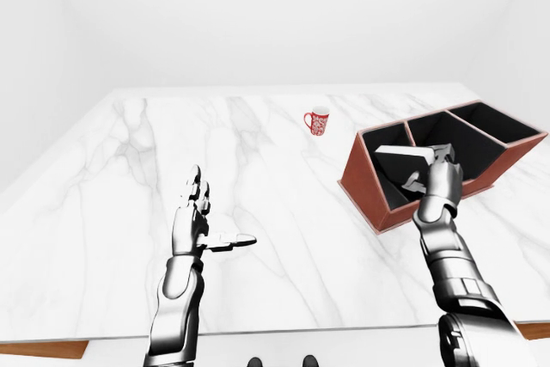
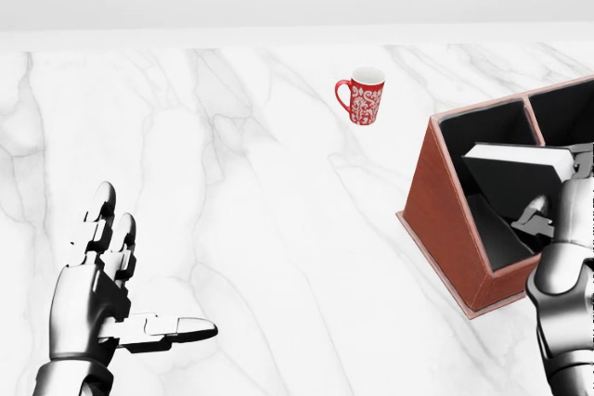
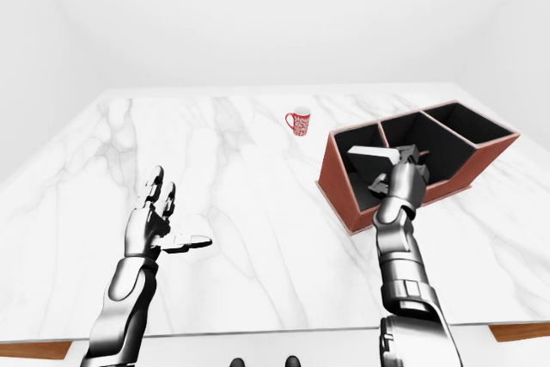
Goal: Pick up the book and place it in the left compartment of the caddy.
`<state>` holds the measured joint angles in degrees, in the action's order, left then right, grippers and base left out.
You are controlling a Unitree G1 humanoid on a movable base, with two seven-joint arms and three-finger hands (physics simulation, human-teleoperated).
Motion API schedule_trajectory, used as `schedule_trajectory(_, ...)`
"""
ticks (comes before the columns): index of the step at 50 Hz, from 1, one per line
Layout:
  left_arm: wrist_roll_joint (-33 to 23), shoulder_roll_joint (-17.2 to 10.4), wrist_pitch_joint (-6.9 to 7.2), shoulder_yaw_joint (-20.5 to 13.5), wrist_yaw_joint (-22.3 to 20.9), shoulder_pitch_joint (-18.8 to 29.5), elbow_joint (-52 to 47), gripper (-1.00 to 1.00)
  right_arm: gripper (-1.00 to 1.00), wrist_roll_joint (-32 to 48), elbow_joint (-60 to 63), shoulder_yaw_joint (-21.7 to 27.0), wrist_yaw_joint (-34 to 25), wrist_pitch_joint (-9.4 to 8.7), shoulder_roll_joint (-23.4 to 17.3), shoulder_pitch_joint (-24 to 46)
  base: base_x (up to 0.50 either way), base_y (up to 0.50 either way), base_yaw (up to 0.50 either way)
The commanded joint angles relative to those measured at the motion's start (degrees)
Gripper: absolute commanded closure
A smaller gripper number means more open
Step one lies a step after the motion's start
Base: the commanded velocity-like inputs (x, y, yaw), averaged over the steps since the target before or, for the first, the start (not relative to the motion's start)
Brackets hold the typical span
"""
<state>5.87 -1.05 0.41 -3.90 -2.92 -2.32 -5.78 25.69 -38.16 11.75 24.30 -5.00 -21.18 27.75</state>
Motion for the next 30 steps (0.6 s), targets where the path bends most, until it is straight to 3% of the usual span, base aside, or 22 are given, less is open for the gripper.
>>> schedule_trajectory(1, -0.1, 0.0, 0.13, 0.0, 0.1, -0.2, -0.3, -1.00, 1.00, 2.9, -1.9, -1.6, 2.4, 0.00, -0.5, 2.6, 0.00, 0.00, 0.00)
schedule_trajectory(20, -0.1, 0.0, -0.07, 0.0, 0.1, -0.1, -0.1, -1.00, 1.00, 11.2, -4.3, -4.0, -3.4, 0.00, -1.2, 4.5, 0.00, 0.00, 0.00)
schedule_trajectory(30, -0.1, 0.0, -0.51, -0.1, 0.1, 0.2, 0.7, -1.00, 1.00, 10.7, -9.1, -3.6, -2.2, 0.00, -1.7, 6.4, 0.00, 0.00, 0.00)
